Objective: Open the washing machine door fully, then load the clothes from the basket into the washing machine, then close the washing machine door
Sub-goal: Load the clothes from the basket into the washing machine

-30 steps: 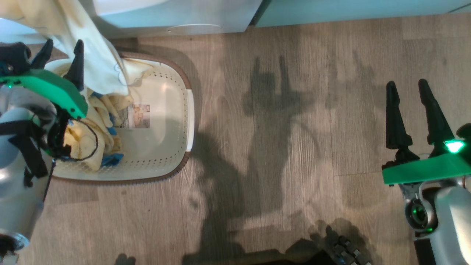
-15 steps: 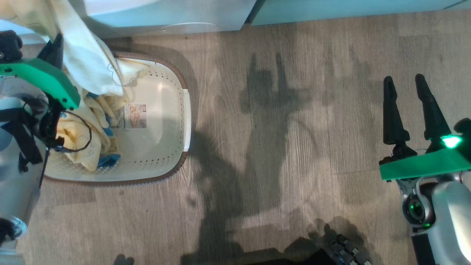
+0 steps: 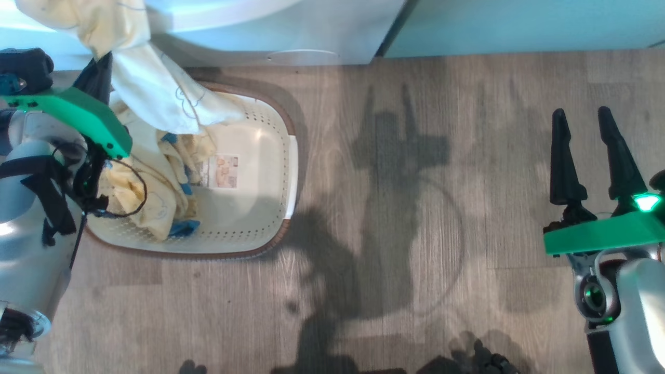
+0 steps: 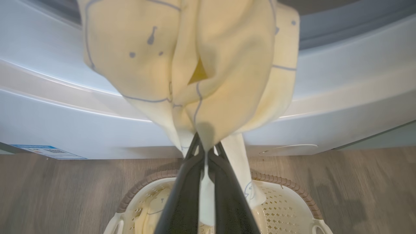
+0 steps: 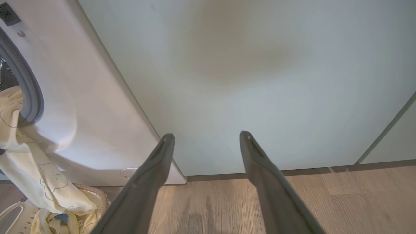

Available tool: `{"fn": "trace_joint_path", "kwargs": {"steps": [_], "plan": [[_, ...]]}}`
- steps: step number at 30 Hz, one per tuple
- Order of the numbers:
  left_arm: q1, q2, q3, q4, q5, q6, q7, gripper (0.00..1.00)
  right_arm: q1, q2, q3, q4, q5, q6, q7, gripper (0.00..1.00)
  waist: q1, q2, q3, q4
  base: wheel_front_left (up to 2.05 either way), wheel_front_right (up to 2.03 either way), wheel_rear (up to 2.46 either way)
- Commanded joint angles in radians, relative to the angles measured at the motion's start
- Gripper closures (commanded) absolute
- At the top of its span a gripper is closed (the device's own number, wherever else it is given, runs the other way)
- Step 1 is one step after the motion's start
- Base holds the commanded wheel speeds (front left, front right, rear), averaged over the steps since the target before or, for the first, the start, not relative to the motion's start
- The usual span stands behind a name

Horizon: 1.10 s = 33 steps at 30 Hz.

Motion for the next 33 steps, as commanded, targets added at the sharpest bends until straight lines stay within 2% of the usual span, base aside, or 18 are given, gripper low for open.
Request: {"fn": "trace_joint_path", "kwargs": {"steps": [1, 8, 15, 21, 25, 33], "plan": [[0.003, 0.054, 0.035, -0.041, -0.01, -0.007, -0.008, 1.0, 0.033, -0.004, 0.011, -0.028, -0.006, -0.003, -0.007, 0.0, 0.0, 0.0, -0.016, 0.015, 0.0, 0.0, 0.0], [0.01, 0.112, 0.038, -0.171, -0.012, 0.012, 0.062, 1.0, 0.045, -0.003, 0.015, -0.022, -0.003, -0.003, -0.006, 0.0, 0.0, 0.0, -0.04, 0.027, 0.0, 0.0, 0.0], [0.002, 0.203, 0.062, -0.381, -0.022, 0.061, 0.191, 1.0, 0.043, -0.002, 0.031, -0.014, 0.014, -0.003, -0.006, 0.0, 0.0, 0.0, -0.042, 0.012, 0.0, 0.0, 0.0], [-0.065, 0.276, 0.069, -0.524, -0.007, 0.098, 0.315, 1.0, 0.029, -0.001, 0.041, -0.014, 0.033, -0.003, -0.007, 0.0, 0.0, 0.0, -0.018, -0.015, 0.0, 0.0, 0.0], [-0.132, 0.314, 0.071, -0.528, -0.005, 0.101, 0.387, 1.0, 0.014, 0.0, 0.055, -0.017, 0.052, -0.003, -0.007, 0.0, 0.0, 0.0, 0.002, -0.045, 0.0, 0.0, 0.0], [-0.281, 0.376, 0.067, -0.435, 0.022, 0.093, 0.474, 1.0, -0.013, 0.0, 0.082, -0.023, 0.105, -0.003, -0.007, 0.0, 0.0, 0.0, 0.06, -0.117, 0.0, 0.0, 0.0]]}}
